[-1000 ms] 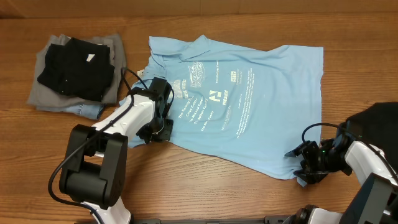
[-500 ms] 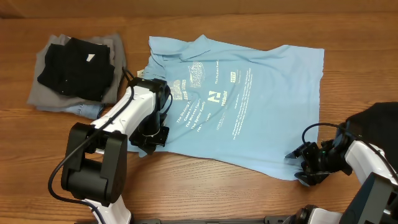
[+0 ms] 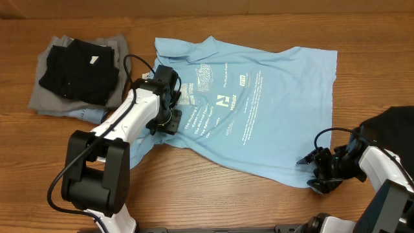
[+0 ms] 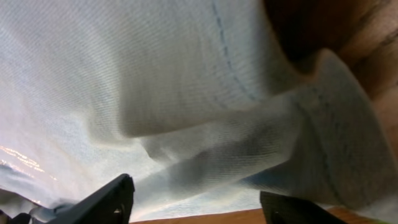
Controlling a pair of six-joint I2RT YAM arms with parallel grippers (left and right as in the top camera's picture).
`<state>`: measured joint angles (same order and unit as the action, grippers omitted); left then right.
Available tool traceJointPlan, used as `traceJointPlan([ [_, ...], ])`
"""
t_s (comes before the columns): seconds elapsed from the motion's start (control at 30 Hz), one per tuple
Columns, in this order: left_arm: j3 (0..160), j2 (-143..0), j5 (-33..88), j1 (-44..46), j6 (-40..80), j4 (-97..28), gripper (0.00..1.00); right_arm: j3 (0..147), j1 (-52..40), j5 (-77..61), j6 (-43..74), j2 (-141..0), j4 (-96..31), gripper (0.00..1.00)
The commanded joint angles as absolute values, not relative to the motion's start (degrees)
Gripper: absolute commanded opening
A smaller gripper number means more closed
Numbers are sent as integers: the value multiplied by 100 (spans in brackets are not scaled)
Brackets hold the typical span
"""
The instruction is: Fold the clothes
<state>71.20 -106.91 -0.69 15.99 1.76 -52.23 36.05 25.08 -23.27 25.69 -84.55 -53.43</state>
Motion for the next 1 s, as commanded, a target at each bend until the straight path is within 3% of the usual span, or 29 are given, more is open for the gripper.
traceJointPlan([
  [0.0, 7181, -10562, 246, 1577, 119, -5961, 45, 3544, 2521, -1804, 2351, -8576, -5306, 71],
  [0.27, 7172, -10562, 10, 1579, -3, -6410, 43, 3544, 2521, -1806, 2351, -8576, -5251, 72],
  [0.47, 7404, -10322, -64, 1695, 156, -6667, 31, 3544, 2521, -1806, 2353, -8576, -5240, 72],
  [0.6, 7710, -9566, -23, 1693, 248, -6753, 42, 3544, 2521, -1806, 2353, -8576, -5236, 72],
  [0.77, 7529, -9406, 49, 1865, 871, -7113, 42, 3544, 2521, -1806, 2353, -8576, -5183, 72],
  [0.97, 6287, -9406, -141, 2147, 1734, -6650, 41, 3544, 2521, -1806, 2353, -8578, -5151, 73],
])
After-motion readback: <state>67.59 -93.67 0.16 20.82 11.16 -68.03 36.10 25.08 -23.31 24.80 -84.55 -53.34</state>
